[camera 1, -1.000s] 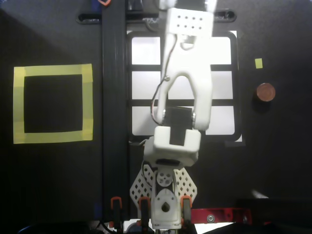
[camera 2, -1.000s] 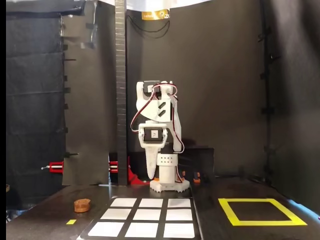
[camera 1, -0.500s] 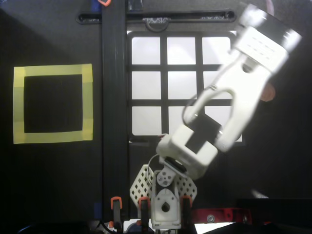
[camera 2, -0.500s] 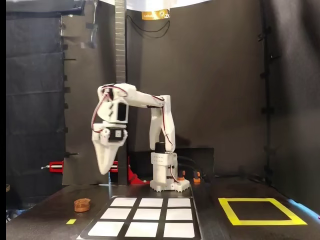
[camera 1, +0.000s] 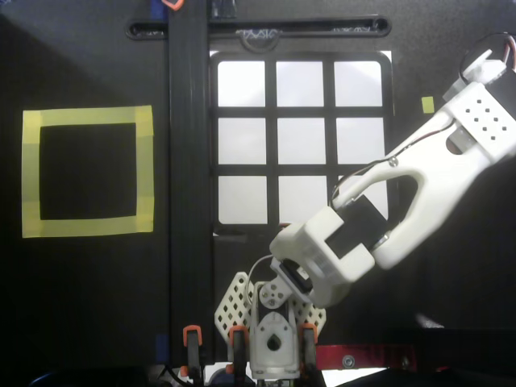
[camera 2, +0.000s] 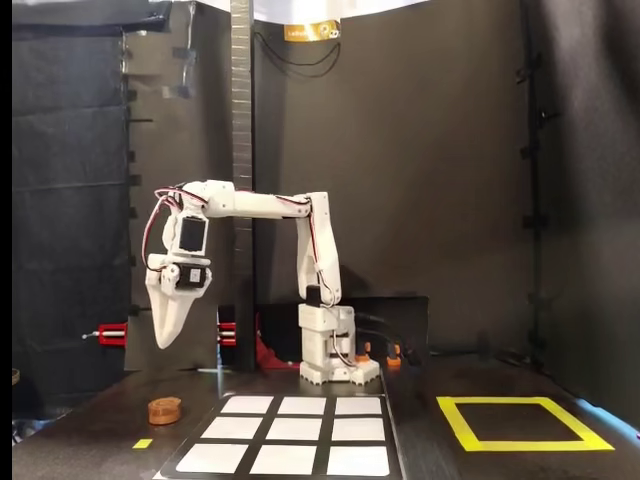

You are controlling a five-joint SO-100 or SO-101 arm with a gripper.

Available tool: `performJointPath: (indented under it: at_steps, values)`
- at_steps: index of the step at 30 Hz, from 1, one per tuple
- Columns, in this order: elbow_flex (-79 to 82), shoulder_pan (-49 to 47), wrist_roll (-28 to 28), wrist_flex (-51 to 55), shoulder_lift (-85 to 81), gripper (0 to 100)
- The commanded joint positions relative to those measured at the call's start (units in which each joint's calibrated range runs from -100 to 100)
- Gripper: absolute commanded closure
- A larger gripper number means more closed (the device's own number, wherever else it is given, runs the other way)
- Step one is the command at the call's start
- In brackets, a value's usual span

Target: Pick and place at Grid spot 3

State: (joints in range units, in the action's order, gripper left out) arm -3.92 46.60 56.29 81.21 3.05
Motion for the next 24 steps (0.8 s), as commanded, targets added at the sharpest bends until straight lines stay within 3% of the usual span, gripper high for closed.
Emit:
performJointPath:
  at_steps: [1, 2, 5, 24]
  values:
    - [-2.3, 0.3, 0.1, -0.3, -0.2, 100]
    - [-2.3, 0.3, 0.5, -0.3, -0.2, 97]
    - [-2.3, 0.6, 1.2, -0.5, -0.1, 69]
    - [-2.2, 3.3, 6.4, -6.4, 10.2, 65]
